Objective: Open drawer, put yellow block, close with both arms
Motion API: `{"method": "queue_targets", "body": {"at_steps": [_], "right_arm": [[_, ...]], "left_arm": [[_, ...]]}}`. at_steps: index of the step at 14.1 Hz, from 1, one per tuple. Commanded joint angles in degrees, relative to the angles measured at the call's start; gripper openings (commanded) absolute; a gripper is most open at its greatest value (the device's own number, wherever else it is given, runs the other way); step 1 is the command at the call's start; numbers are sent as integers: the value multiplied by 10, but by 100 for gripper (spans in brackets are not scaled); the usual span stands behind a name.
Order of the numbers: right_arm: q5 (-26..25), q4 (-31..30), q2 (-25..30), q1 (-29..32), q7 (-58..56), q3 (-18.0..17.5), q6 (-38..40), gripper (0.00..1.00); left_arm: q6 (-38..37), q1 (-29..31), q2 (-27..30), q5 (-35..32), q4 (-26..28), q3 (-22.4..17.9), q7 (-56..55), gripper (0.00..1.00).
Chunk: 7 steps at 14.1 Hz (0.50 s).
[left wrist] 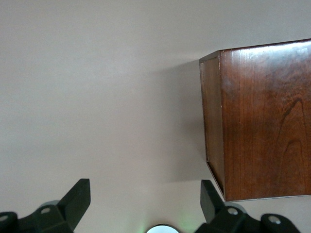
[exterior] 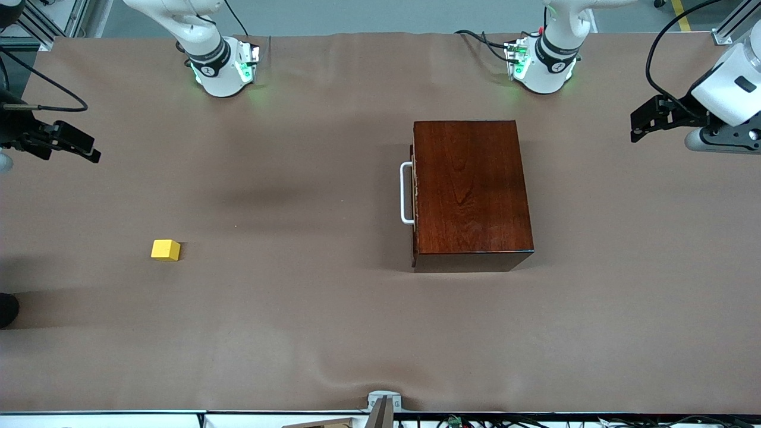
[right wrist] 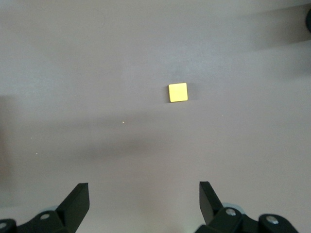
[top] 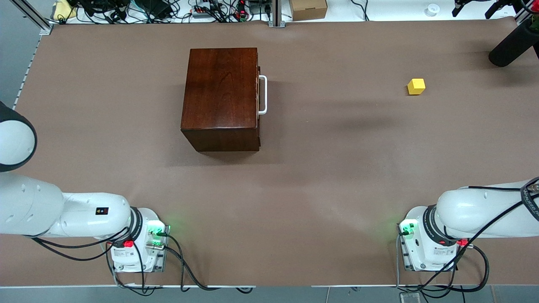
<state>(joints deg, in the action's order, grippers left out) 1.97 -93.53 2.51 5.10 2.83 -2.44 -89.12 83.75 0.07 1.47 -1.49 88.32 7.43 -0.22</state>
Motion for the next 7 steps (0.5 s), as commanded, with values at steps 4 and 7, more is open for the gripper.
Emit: {"method": "queue_targets", "body": {"at_steps": [4, 7], "right_arm": [[-6, -3, 9, -4, 1, 0, 3, 100], [-6, -3, 9, -4, 1, 1, 3, 100]], "left_arm": [[-8, 5, -3, -5, -10, 4, 14, 100], [-8, -2, -30, 3, -40, 5, -16, 100]]}}
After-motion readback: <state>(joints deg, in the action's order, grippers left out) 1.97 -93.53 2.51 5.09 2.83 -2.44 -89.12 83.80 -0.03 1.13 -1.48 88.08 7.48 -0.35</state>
